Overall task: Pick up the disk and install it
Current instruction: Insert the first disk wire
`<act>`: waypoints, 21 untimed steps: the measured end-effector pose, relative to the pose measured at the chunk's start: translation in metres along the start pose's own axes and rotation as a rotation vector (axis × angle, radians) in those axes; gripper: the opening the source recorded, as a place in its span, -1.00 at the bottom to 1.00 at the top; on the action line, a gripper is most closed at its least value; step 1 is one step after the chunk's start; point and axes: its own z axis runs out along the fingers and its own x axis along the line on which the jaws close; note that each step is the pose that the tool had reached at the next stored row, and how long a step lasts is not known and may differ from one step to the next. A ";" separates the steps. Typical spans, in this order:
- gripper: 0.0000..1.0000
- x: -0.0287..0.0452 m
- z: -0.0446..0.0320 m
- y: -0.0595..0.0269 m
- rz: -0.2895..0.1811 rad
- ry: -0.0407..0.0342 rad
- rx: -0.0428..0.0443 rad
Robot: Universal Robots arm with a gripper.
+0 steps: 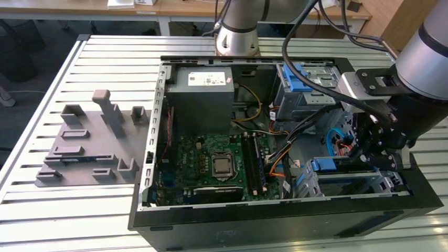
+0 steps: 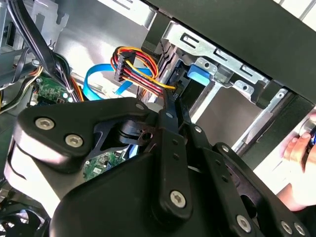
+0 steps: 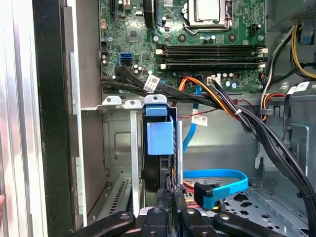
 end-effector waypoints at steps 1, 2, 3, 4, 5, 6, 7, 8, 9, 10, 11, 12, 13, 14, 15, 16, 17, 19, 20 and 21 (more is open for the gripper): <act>-0.67 0.0000 0.0001 0.0000 0.000 0.0001 0.0000; -0.67 0.0000 0.0002 0.0000 0.000 0.0001 0.0000; -0.67 0.0000 0.0004 0.0000 0.000 -0.0002 0.0000; -0.67 0.0000 0.0004 0.0000 0.000 -0.0005 0.0000; -0.65 0.0000 0.0004 0.0000 0.000 -0.0010 -0.0001; -0.65 0.0000 0.0000 0.0000 0.000 -0.0015 -0.0002; -0.52 0.0000 -0.0009 0.0000 0.000 -0.0009 -0.0002; -0.52 -0.0001 -0.0020 -0.0002 0.000 -0.0006 -0.0001; -0.52 -0.0001 -0.0033 -0.0002 0.000 -0.0006 -0.0002; -0.52 -0.0001 -0.0050 -0.0003 0.000 -0.0007 -0.0005; -0.52 -0.0002 -0.0068 -0.0004 0.000 -0.0006 -0.0008; -0.52 -0.0003 -0.0088 -0.0006 0.000 -0.0006 -0.0011; -0.52 -0.0003 -0.0104 -0.0007 0.000 -0.0005 -0.0013; -0.52 -0.0003 -0.0114 -0.0007 0.000 -0.0006 -0.0014; -0.52 -0.0003 -0.0117 -0.0008 0.000 -0.0007 -0.0015; -0.52 -0.0003 -0.0118 -0.0008 0.000 -0.0010 -0.0015; -0.55 -0.0003 -0.0120 -0.0008 0.000 -0.0009 -0.0014; -0.69 -0.0003 -0.0125 -0.0008 0.000 -0.0007 -0.0014; -0.69 -0.0003 -0.0126 -0.0008 0.000 -0.0007 -0.0015; -0.69 -0.0004 -0.0128 -0.0008 0.000 -0.0006 -0.0015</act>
